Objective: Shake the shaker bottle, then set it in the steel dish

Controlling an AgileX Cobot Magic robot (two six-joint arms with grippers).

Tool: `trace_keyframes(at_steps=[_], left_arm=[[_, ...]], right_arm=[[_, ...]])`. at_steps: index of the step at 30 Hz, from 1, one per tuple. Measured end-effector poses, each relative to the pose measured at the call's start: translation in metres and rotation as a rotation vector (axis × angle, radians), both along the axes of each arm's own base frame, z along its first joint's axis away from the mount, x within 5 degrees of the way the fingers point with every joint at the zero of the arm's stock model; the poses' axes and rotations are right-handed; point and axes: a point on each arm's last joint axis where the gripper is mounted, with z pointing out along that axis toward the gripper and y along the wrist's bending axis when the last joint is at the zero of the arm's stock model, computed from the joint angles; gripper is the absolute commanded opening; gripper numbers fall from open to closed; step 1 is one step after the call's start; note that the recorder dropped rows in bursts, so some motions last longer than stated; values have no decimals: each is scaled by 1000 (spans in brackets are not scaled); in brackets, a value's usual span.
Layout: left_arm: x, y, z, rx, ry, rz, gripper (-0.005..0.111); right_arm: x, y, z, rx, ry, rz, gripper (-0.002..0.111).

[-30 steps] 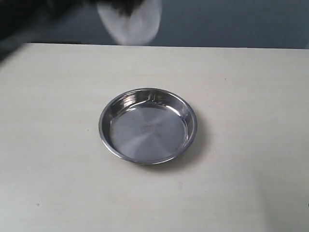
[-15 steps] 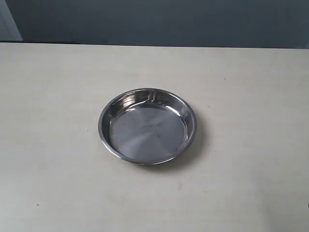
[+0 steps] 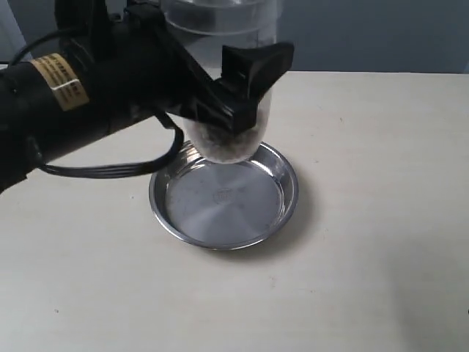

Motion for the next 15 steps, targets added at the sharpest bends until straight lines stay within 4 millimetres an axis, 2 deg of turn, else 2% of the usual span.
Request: trace_keyframes(at_steps=[4, 6, 8, 9, 10, 11, 13, 15], left_arm=[[-1, 3, 25, -83, -207, 26, 0], [-3, 5, 50, -126, -308, 39, 0], [-6, 9, 69, -142, -360, 50, 0], [-3, 11, 69, -138, -340, 69, 0], [3, 12, 61, -135, -291, 93, 0], [12, 12, 45, -126, -219, 127, 0], [31, 11, -5, -88, -38, 186, 0], [38, 6, -67, -18, 175, 197, 0]], right_arm=[[0, 0, 0, 0, 0, 0, -1], [0, 0, 0, 0, 0, 0, -1], [0, 0, 0, 0, 0, 0, -1], [0, 0, 0, 0, 0, 0, -1], [0, 0, 0, 0, 0, 0, -1], [0, 0, 0, 0, 0, 0, -1], [0, 0, 0, 0, 0, 0, -1], [0, 0, 0, 0, 0, 0, -1]])
